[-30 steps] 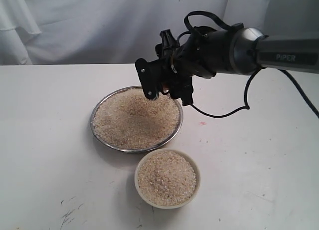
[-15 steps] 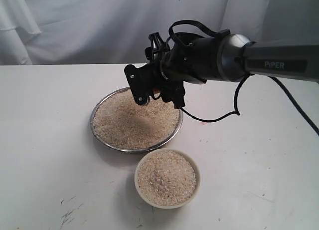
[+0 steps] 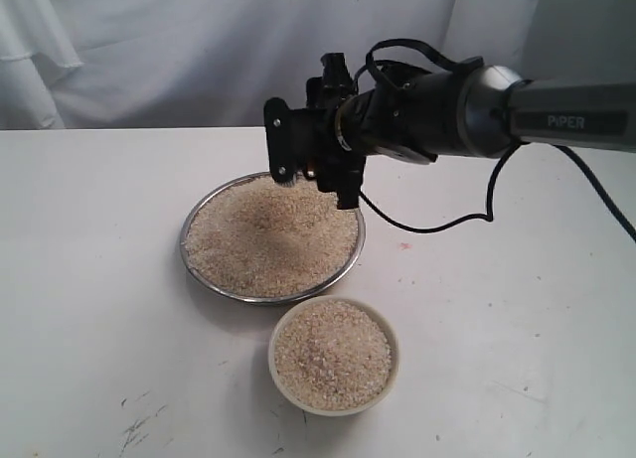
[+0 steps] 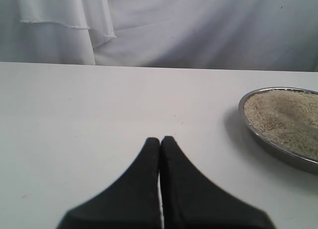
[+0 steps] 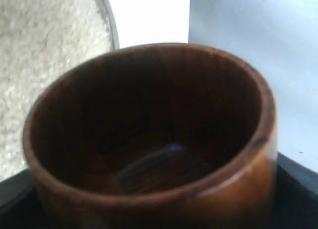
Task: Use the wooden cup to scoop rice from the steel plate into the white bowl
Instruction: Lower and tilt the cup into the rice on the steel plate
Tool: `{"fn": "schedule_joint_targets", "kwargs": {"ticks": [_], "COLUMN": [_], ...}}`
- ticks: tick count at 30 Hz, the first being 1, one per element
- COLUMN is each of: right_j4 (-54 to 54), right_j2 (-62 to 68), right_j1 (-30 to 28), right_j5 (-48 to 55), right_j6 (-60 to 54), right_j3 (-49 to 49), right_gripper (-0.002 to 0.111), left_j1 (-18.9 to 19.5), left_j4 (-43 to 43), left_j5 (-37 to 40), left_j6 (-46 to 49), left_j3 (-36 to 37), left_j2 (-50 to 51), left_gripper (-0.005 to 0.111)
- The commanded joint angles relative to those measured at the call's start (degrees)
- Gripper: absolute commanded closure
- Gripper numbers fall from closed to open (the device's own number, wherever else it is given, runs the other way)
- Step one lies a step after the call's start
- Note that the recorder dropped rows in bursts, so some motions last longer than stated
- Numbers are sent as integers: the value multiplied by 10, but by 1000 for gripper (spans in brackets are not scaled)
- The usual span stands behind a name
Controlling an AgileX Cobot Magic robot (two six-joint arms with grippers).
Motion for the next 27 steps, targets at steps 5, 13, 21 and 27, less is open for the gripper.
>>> {"fn": "schedule_joint_targets", "kwargs": {"ticks": [5, 13, 21, 27], "right_j4": [-153, -319, -336, -385], "right_j2": [7, 28, 56, 63], "right_j1": [-5, 23, 46, 55], "right_j5": [-7, 22, 70, 105], "right_j6": [-62, -22, -18, -22], "right_j3": [25, 21, -18, -18], "right_gripper": [108, 108, 108, 108], "left_j1": [-1, -1, -1, -1], "left_j4": [0, 0, 0, 0], "left_j5": [-4, -4, -4, -4], "left_j6": [-2, -2, -2, -2], "left_j3": [3, 3, 3, 3], "left_j2": [-3, -3, -3, -3], "left_gripper": [107, 107, 107, 107]}}
